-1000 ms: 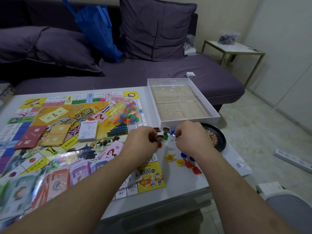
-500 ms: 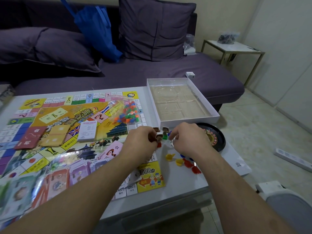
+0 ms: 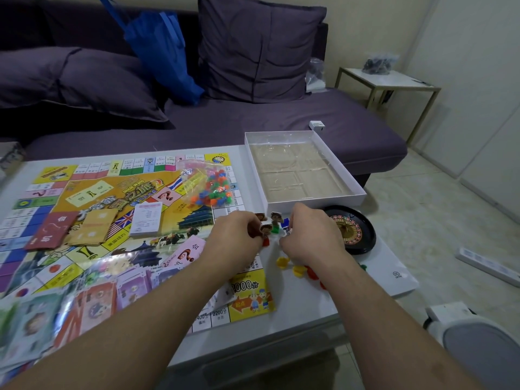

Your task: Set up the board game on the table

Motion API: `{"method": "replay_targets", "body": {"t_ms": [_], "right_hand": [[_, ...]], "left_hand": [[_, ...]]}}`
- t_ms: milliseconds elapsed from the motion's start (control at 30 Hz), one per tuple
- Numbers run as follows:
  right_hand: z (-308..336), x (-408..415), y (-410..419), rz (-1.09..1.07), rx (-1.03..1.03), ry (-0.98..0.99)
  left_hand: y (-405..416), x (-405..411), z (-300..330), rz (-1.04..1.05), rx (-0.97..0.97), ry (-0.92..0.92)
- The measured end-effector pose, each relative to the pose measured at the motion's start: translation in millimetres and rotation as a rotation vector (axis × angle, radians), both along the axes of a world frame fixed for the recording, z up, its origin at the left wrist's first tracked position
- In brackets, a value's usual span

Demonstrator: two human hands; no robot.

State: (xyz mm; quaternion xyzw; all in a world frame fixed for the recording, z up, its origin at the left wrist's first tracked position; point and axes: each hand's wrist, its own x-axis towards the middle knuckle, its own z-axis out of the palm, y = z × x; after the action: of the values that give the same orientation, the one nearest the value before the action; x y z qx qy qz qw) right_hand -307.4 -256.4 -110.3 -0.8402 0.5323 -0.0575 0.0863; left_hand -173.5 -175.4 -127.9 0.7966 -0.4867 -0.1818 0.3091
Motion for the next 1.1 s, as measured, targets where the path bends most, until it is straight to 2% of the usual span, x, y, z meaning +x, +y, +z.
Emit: {"method": "replay_targets", "body": {"t_ms": [100,200,400,767,1100], "right_hand": [[2.7,-1.6,1.4,-0.018,0.039,-0.063],[10.9,-7.4,-1.8,-0.044,0.059,-0.213],[29.0,-23.7,-9.2,-0.001,-0.010,-0.371],[29.3,-27.3,-11.2,-0.022,-0.021,-0.353],[5.8,-7.6,-2.9,0.125,0.081,-0.283]], "left_hand": [[0.5,0.9,-0.8,0.001,-0.011,0.001],[1.5,2.1,-1.2,0.000,-0.018,0.007],[0.9,3.3,0.2,0.002,-0.016,0.022],[-0.8,1.5,0.2,0.022,-0.002,0.047],[0.8,1.1,0.9,0.010,-0.019,0.013]]}}
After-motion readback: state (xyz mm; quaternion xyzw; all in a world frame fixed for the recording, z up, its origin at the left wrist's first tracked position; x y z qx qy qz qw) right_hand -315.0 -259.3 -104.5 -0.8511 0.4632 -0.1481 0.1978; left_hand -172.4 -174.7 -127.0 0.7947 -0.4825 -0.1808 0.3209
